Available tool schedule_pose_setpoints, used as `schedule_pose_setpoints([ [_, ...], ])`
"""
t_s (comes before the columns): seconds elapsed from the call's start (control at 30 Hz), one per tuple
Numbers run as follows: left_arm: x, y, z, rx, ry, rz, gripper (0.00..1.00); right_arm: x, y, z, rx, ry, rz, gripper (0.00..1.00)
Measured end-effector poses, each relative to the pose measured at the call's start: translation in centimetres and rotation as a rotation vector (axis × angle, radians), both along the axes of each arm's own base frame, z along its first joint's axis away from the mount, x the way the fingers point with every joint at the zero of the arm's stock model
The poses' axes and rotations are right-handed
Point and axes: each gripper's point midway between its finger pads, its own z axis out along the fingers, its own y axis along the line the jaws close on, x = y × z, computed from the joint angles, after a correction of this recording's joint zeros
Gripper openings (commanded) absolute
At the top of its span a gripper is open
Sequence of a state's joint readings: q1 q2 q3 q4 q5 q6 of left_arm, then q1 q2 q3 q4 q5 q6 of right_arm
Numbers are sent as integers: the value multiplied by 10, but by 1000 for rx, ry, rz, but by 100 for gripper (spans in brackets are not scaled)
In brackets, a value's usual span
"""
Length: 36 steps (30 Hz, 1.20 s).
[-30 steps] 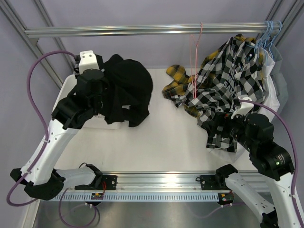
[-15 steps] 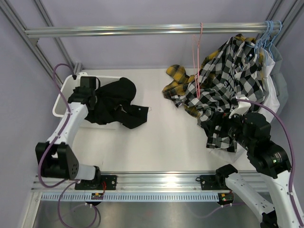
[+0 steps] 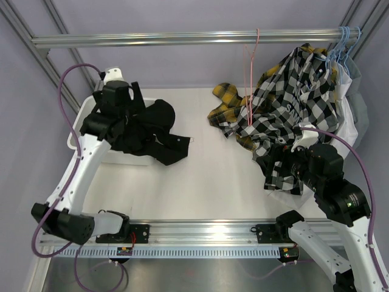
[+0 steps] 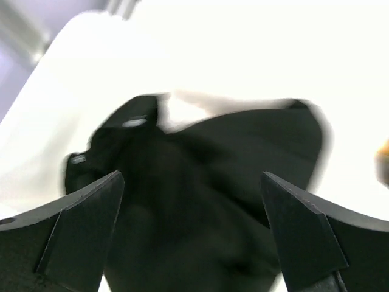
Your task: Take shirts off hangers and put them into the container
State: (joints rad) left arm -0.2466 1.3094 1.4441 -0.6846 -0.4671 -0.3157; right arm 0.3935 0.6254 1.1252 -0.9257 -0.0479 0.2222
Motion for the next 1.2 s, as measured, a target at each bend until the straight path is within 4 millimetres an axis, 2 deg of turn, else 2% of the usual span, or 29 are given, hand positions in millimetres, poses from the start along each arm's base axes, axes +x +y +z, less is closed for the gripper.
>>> schedule_pose_setpoints([
  [0.07, -16, -40, 28, -20, -71, -100, 99, 0, 0, 0, -1, 0, 2, 100],
  [0.1, -27, -60, 36, -37, -89, -151, 99, 0, 0, 0, -1, 1, 3, 99],
  [0.13, -40, -80, 39, -52, -93, -202, 99, 0, 1, 0, 0, 2, 5, 99],
  [0.2, -63, -116, 31, -71, -64, -280, 99, 0, 2, 0, 2, 3, 9, 99],
  [0.3, -92, -158, -10, -79, 41, -328, 99, -1, 4, 0, 9, 2, 23, 99],
  [0.37, -109, -179, -54, -63, 138, -325, 99, 0, 5, 0, 11, -1, 26, 100],
  [0.43, -127, -189, -100, -41, 234, -299, 99, 0, 6, -2, 12, 4, 31, 99],
  [0.5, -140, -191, -135, -22, 303, -260, 99, -1, 8, -4, 15, 12, 42, 99],
  [0.57, -146, -182, -159, -22, 333, -177, 99, -1, 9, -6, 16, 17, 48, 99],
  [0.7, -140, -171, -171, -52, 288, -52, 99, -3, 11, -7, 21, 18, 58, 100],
  [0.87, -121, -158, -189, -58, 242, 60, 98, -6, 13, -5, 32, 14, 76, 99],
  [1.0, -103, -143, -210, -20, 220, 135, 89, -7, 16, -5, 39, 15, 94, 100],
  [1.1, -94, -143, -216, 1, 200, 145, 64, -8, 18, -4, 43, 16, 102, 99],
  [1.13, -93, -144, -217, 3, 193, 143, 48, -9, 18, -4, 44, 15, 104, 100],
  [1.2, -89, -144, -215, 6, 176, 142, 34, -10, 19, -3, 48, 13, 111, 99],
])
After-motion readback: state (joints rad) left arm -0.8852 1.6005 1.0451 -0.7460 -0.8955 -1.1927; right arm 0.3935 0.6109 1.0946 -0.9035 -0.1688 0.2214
